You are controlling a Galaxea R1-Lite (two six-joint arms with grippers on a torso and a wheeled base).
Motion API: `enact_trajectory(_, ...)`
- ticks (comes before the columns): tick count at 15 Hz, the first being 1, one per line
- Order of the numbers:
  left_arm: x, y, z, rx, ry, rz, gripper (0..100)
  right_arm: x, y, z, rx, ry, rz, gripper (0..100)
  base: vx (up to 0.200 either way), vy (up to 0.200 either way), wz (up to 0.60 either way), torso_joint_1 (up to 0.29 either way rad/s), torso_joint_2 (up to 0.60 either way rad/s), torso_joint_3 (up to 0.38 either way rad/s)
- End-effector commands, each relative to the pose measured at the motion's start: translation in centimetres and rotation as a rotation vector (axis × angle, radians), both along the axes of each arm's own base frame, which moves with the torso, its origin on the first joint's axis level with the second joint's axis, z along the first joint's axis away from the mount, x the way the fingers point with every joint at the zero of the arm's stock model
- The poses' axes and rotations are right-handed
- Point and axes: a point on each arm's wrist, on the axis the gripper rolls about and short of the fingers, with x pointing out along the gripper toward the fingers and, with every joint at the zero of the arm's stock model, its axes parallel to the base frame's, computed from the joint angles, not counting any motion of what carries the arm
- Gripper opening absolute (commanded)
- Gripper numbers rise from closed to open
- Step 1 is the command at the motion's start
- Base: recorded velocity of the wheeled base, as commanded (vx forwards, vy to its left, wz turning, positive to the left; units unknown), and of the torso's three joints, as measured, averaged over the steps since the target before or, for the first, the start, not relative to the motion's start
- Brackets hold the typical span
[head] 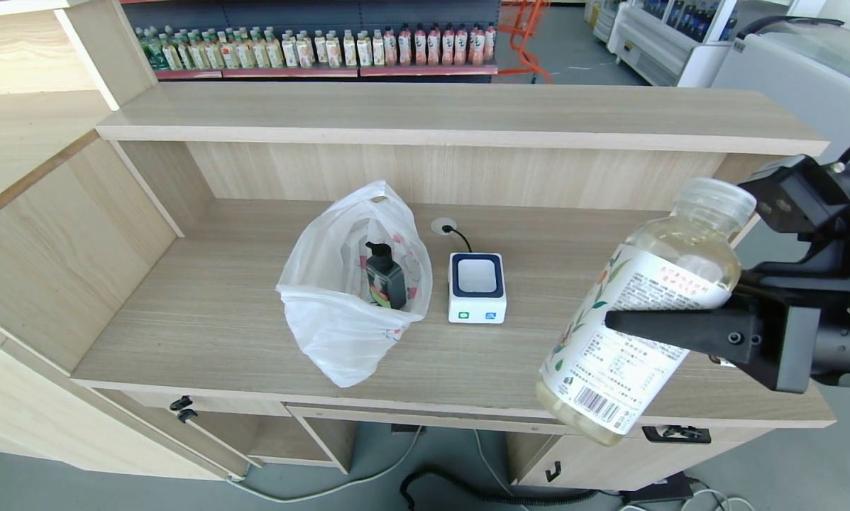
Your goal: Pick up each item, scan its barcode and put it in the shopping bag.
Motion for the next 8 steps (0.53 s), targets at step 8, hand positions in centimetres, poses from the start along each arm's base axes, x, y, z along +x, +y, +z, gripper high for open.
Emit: enact_trajectory(8,0.00,0.00,0.00,0.000,0.000,0.000,100,-0.25,-0.07,-0.18,-0.014,-0.040,0.002,0,0.000,0.000,0.00,0.000,0.00,0.000)
